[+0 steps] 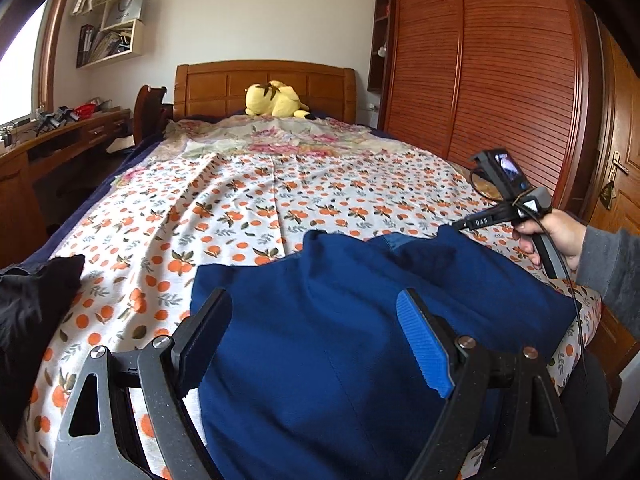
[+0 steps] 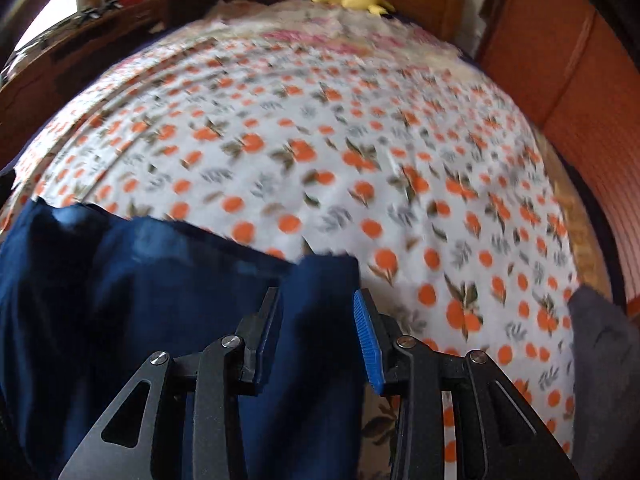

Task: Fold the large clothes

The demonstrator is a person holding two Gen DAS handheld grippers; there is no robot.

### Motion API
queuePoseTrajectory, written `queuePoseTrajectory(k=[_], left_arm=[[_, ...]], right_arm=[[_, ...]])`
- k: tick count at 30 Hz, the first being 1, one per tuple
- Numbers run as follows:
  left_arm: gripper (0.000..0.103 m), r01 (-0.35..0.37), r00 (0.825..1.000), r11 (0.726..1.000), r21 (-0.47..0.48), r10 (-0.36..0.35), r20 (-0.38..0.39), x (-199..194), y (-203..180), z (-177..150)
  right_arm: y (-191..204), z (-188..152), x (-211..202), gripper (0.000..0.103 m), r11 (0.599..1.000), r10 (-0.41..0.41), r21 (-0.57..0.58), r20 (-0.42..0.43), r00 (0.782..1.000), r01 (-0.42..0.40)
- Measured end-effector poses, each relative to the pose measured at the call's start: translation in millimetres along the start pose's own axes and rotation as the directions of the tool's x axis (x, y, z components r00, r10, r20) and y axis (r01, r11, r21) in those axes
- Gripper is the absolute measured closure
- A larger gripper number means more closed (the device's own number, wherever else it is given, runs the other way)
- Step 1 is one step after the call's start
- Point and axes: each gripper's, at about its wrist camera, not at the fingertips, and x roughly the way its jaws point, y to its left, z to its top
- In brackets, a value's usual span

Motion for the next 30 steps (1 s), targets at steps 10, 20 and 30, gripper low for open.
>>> queuePoseTrajectory(k=[10,20,30], left_arm=[[0.018,0.017,0.999,0.999,0.029,-0.016,-0.046,18,-17,-4],[0.018,0.038,0.998,0.999,0.034,-0.036,-0.060,21,-24,-4],[0.018,0.026,0.997,0.999,0.037,-0.023,-0.067,21,-21,-7]], right_arm=[[-14,-3,5,0.100,0.993,0.116,0.014,0.113,0.987,-0.118],[-42,-16,7,0.101,0.992,-0.089,0.098,0.070,0.994,0.082],[-25,-24,-57,0.061,0.997,-0.032,0.080,0.146,0.989,0.020]])
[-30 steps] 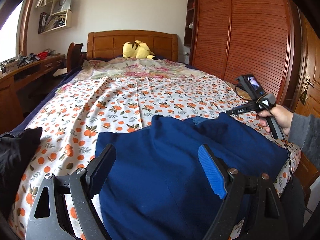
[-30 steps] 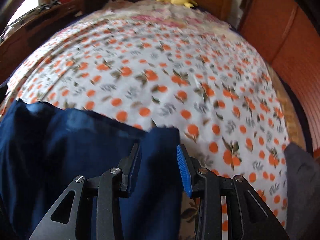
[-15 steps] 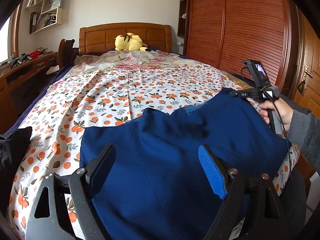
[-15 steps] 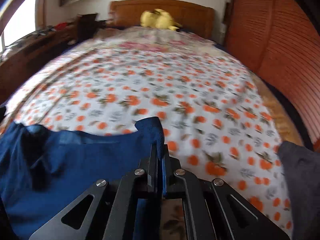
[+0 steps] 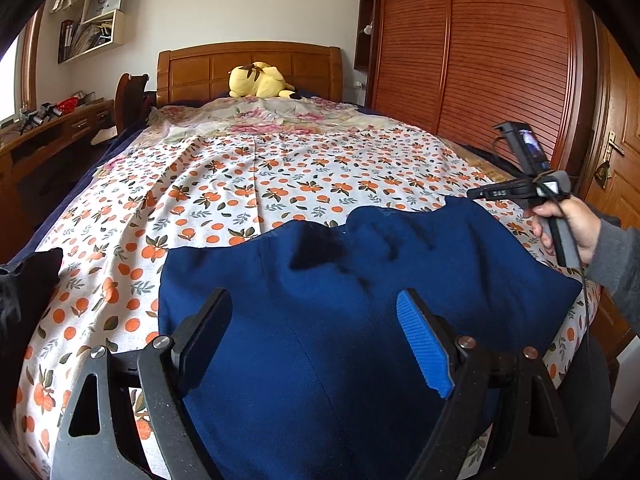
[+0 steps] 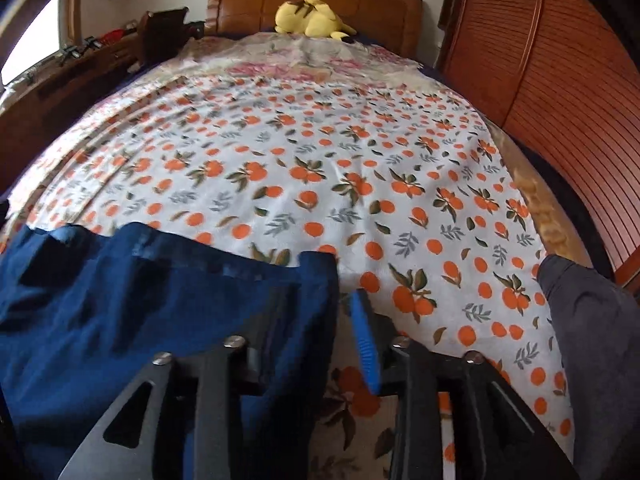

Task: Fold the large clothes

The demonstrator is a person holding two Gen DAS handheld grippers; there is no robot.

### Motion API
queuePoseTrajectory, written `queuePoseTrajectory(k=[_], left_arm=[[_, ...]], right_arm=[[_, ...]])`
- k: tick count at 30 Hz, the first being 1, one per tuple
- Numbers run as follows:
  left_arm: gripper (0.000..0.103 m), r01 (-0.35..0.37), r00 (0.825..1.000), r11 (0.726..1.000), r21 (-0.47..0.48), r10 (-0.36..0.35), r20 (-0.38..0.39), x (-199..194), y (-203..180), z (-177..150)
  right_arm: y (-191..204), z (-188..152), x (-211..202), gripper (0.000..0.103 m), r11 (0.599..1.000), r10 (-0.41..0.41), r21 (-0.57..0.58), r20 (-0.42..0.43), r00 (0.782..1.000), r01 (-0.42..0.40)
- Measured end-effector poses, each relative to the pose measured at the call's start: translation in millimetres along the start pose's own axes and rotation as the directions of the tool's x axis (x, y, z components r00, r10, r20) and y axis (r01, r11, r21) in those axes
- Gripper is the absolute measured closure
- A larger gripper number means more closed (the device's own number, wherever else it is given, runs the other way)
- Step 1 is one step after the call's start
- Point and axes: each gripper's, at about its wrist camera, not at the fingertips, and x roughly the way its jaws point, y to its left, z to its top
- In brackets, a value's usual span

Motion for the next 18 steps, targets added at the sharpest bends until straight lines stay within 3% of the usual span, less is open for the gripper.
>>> queuePoseTrajectory(k=[6,12,18], left_arm=[[0.018,0.003,1.000,1.000,0.020,-0.003,-0.005,-1,-4,0],[0.018,0.026,0.999,0.999,0.031,-0.025,-0.032,-1,-14,-8],[0.018,0.044,0.998,0.997,0.061,-0.041,-0.050,-1,-30,-17]], right_arm=[[37,-48,-52,0.056,0.984,0.134,-0.119,0.003,0.991,-0.133],[59,-107,-101,0.056,0.958,0.250,-0.148,0.017,0.968,-0.244],[46,-143,-134,0.056,0.972,0.166,-0.175,0.043,0.985,-0.156]])
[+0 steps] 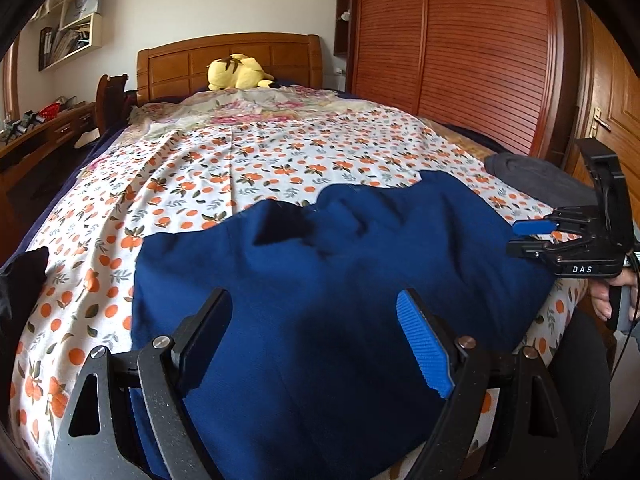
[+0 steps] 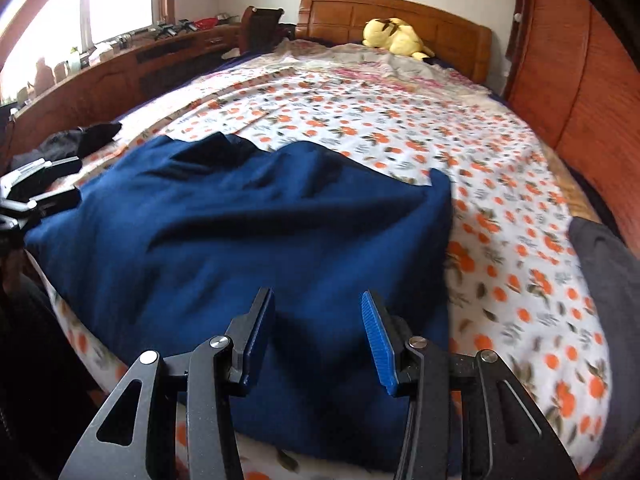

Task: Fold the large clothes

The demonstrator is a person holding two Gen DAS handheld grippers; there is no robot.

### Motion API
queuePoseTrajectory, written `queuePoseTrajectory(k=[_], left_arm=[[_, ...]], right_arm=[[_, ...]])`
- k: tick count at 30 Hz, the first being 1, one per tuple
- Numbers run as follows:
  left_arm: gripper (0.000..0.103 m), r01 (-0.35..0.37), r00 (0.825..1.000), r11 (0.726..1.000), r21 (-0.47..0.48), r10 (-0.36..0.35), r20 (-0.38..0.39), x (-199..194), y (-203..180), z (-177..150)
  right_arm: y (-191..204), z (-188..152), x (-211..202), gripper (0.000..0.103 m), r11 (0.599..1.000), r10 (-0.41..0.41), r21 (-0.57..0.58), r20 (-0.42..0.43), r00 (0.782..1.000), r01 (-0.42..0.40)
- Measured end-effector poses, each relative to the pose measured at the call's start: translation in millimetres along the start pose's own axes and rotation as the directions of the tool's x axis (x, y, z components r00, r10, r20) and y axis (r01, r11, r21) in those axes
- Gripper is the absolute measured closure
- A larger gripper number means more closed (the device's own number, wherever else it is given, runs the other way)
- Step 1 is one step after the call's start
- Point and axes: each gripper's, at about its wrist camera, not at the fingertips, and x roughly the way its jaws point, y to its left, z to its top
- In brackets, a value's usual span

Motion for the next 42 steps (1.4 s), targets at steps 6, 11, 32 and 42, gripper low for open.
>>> queuePoseTrajectory(k=[6,11,32,42], left_arm=[[0.018,0.009,1.000,1.000,0.012,-0.009,-0.006,3,-8,0],[0.018,0.009,0.999,1.000,0.003,-0.009,-0.031,11,-6,-1],[0.018,-0.050,0.990,0.999,0.009,0.051,-0.129,25,3,-16],[0.018,-0.037,0.996,0.999,-0.001,0.036,-0.087,20,0,-11]], right_arm=[[-14,-30,8,0.056,0.997,0.031,0.077,-0.095,0.995,-0.023],[-11,-31,5,0.056,0.997,0.012,0.078,-0.075,0.997,-0.006],[-19,-62,-27,0.034,0.968,-0.044,0.242,-0.079,0.996,0.062],[-20,-59,-28,0.054,0.971,0.030,0.239,-0.063,0.998,-0.014]])
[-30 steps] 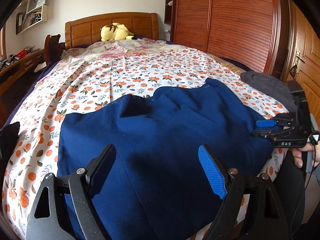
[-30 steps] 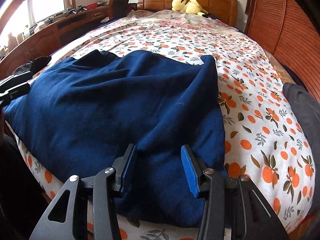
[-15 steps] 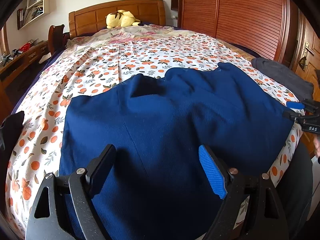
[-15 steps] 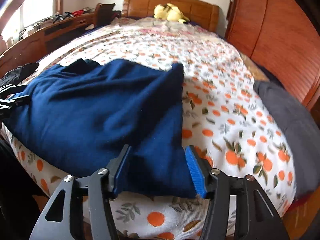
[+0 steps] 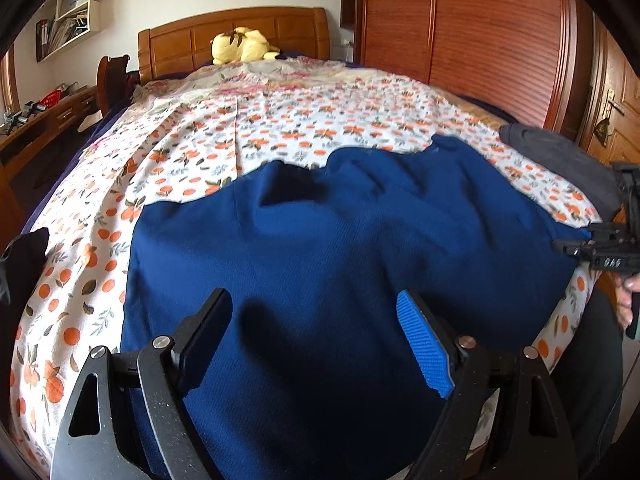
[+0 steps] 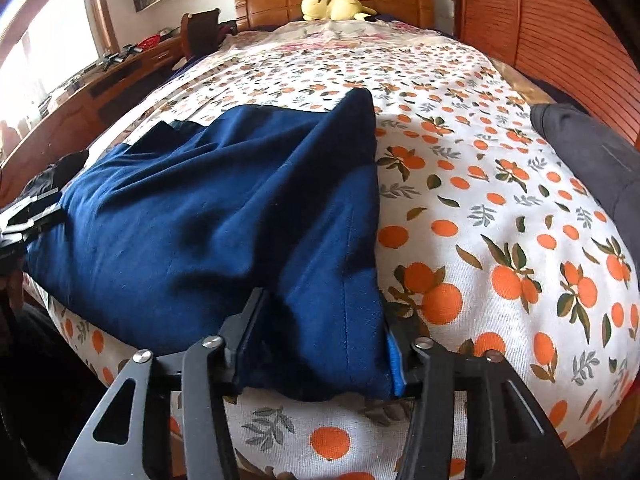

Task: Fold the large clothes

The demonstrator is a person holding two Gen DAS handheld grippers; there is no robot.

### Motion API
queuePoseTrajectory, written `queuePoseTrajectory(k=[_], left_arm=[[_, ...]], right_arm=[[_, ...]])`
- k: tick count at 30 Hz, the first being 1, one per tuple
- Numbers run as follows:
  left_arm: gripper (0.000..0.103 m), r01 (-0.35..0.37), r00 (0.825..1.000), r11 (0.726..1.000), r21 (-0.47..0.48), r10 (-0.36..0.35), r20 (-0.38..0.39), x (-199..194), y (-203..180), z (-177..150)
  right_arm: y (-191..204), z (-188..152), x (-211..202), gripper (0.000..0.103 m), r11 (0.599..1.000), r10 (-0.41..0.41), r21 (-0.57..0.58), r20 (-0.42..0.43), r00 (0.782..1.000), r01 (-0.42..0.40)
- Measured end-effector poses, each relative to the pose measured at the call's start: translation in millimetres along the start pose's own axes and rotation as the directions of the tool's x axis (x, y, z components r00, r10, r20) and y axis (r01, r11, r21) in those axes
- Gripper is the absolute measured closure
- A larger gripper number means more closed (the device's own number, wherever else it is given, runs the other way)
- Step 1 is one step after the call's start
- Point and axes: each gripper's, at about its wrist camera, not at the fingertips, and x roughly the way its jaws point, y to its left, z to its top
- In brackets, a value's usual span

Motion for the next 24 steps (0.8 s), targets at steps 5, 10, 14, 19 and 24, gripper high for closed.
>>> queuePoseTrajectory(k=[5,10,14,19,24], left_arm=[[0.018,0.008,1.000,1.000,0.004,-0.008,0.026,2,-10,14],[0.018,-0.001,1.000,1.000,0.007,0.001,-0.027,20,-18,22],[0.018,-0.017,0.998,0.998,0.054,0.020,-0.057,25,-27,18],[0.018,-0.020,0.994,0.997,0.079,0.028,-0.102,30,-28,12],[0.018,-0.009,0.996,0.998,0.060,0.015,-0.091,23,-22,11]], right_arm=[[-6,0,7,0.054,1.000,-0.008,-0.015,0.008,1.000,0.008],[-7,-1,8,0.062,1.000,0.011,-0.010,0.014,1.000,-0.011],[-14,1,-2,0.085,0.998,0.066,0.019,0.050,0.997,-0.067],[-20,12,-24,0.089,0.987,0.142,0.056,0.154,0.978,-0.152],[-6,30,-46,0.090,0.980,0.187,0.019,0.229,0.955,-0.197]])
